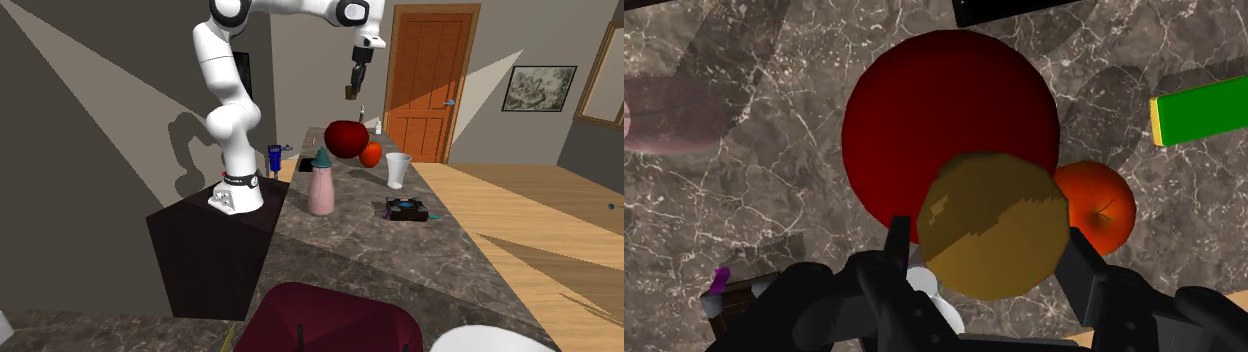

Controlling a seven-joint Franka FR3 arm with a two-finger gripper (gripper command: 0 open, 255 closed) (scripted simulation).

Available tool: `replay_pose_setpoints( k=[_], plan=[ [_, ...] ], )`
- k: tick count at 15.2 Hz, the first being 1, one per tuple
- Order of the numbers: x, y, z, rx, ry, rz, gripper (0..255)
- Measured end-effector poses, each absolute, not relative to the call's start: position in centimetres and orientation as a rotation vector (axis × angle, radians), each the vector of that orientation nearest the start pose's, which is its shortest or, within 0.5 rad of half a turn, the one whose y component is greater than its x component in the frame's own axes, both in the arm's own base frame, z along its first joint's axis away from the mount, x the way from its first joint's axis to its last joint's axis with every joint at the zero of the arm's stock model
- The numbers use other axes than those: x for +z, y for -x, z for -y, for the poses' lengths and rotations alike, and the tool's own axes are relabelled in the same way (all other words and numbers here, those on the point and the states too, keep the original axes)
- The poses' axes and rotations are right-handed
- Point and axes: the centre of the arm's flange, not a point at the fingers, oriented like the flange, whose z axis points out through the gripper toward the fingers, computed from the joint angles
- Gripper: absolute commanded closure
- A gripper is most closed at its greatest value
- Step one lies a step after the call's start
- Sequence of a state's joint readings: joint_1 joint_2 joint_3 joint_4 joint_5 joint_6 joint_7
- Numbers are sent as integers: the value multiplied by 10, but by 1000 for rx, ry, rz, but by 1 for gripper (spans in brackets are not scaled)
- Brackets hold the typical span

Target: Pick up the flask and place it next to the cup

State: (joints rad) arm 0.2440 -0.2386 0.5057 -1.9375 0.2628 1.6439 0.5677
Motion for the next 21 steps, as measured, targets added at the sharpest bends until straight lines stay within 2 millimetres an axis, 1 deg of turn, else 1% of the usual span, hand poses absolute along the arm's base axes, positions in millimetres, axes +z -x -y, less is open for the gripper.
replay_pose_setpoints(
  k=[17, 21],
  plan=[
    [474, -324, -367, 236, 3059, 207, 255],
    [471, -324, -366, 235, 3059, 207, 255]
  ],
)
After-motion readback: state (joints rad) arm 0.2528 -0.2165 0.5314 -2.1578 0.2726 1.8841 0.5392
